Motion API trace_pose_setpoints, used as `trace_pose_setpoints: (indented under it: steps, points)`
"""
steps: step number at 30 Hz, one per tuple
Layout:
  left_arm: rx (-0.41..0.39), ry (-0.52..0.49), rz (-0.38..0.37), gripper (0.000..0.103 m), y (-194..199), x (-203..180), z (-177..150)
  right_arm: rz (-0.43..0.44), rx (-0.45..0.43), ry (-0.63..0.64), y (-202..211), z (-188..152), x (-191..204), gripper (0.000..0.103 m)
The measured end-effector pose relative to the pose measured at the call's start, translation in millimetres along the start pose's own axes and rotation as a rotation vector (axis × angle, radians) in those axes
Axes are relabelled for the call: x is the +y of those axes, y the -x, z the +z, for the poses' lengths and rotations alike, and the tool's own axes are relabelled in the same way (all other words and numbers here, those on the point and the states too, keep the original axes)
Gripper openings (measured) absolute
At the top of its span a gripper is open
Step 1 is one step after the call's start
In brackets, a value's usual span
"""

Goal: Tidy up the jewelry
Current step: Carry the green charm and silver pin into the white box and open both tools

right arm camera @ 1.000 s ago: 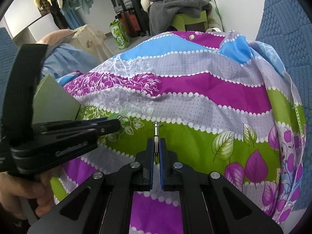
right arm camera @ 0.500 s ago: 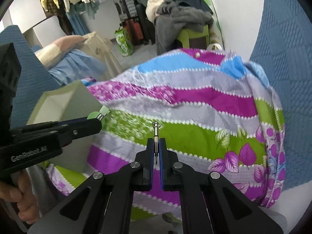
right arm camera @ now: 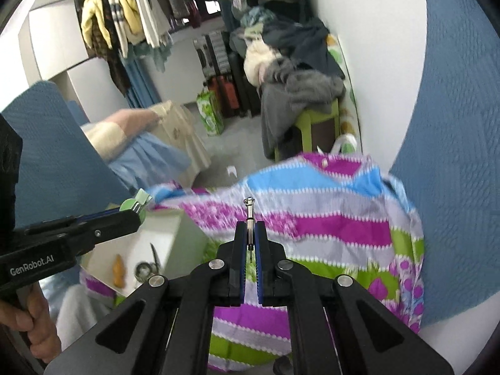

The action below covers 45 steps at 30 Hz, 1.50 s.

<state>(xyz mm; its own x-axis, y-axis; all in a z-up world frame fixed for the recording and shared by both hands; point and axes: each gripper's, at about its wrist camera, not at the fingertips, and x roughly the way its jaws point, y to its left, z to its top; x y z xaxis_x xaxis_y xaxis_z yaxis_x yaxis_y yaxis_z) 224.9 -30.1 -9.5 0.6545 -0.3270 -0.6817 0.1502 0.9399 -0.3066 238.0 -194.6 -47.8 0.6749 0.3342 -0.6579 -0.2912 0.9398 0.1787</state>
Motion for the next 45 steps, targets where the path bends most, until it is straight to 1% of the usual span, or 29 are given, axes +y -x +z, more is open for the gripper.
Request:
trace_pose_setpoints:
  steps: [4,10,14,17,21,23,26,29,32,36,41,45]
  points:
    - [-0.056,-0.021,0.037,0.012,29,6,18,0.024,-0.053,0.015,16,23,17,0.002]
    - [-0.124,-0.007,0.045,0.012,67,27,35,0.059,-0.087,0.05,25,48,44,0.002]
    - [-0.138,0.016,0.075,0.012,82,51,34,0.103,-0.091,0.072,21,58,68,0.002]
    - [-0.127,0.043,0.095,0.012,87,73,27,0.131,-0.081,0.096,10,57,87,0.002]
    - [-0.086,0.091,0.124,0.012,76,109,10,0.184,-0.019,0.125,-19,42,118,0.002]
    - [-0.054,0.117,0.142,0.012,66,127,-2,0.21,0.039,0.14,-40,28,131,0.002]
    - [0.002,0.139,0.18,0.012,48,151,-25,0.225,0.119,0.164,-69,10,148,0.002]
    - [0.036,0.168,0.194,0.012,33,173,-47,0.22,0.184,0.19,-95,-13,157,0.002]
    - [0.092,0.216,0.196,0.012,11,196,-70,0.209,0.238,0.193,-118,-29,161,0.002]
    - [0.135,0.258,0.202,0.012,-10,219,-92,0.198,0.297,0.211,-139,-48,168,0.003]
    - [0.182,0.27,0.203,0.013,-28,232,-102,0.172,0.366,0.2,-166,-66,167,0.003]
    - [0.176,0.248,0.186,0.014,-31,229,-98,0.164,0.389,0.191,-172,-71,164,0.007]
